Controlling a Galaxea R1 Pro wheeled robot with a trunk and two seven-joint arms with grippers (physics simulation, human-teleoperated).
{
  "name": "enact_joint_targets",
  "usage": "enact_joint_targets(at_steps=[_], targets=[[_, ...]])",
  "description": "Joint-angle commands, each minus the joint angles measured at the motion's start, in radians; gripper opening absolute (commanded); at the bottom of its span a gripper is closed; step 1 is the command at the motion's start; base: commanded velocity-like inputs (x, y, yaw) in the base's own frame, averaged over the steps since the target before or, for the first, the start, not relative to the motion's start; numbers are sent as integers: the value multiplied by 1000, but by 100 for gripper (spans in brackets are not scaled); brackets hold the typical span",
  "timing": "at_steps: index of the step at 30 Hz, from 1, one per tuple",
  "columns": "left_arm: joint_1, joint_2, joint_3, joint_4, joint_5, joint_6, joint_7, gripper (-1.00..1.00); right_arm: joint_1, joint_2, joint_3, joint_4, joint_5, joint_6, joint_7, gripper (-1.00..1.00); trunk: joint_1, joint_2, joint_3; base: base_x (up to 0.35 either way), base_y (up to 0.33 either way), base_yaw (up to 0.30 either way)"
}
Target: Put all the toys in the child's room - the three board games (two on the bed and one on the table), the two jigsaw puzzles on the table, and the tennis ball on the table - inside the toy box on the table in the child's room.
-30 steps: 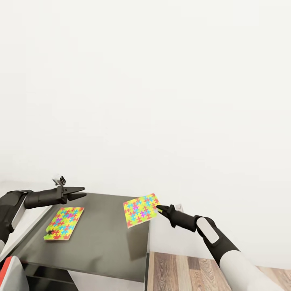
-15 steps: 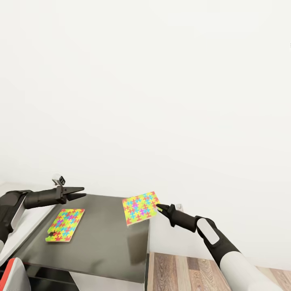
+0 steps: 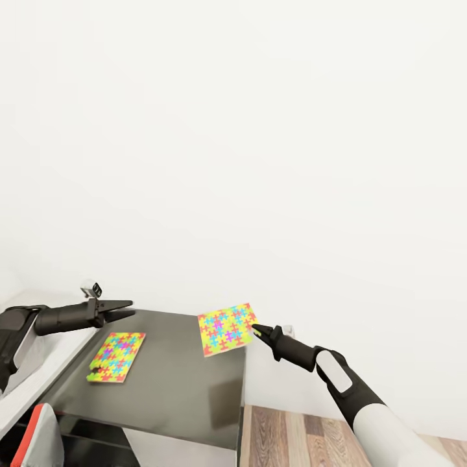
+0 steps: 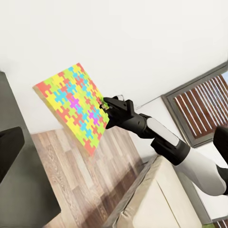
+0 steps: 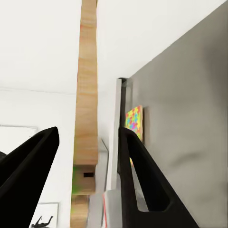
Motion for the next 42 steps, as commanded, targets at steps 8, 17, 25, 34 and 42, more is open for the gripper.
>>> enact_joint_targets(at_steps=[8, 17, 25, 34, 42], targets=[[0, 0, -1, 0, -1, 11, -4, 100, -1, -1, 4, 1, -2, 0, 21, -100, -31, 55, 25, 0, 0, 53], [1, 0, -1, 0, -2, 11, -4, 100, -1, 0, 4, 0, -1, -2, 24, -100, -65, 118, 57, 0, 0, 88], [1, 0, -2, 0, -2, 11, -4, 100, -1, 0, 4, 0, -1, -2, 30, -100, -96, 174, 83, 0, 0, 19], [1, 0, -2, 0, -2, 10, -4, 100, 4, -1, 4, 0, -2, -10, 31, -100, -130, 237, 111, 0, 0, 33], [2, 0, -2, 0, -2, 10, -4, 100, 5, 1, 5, 0, -2, -21, 31, -100, -161, 293, 139, 0, 0, 253]])
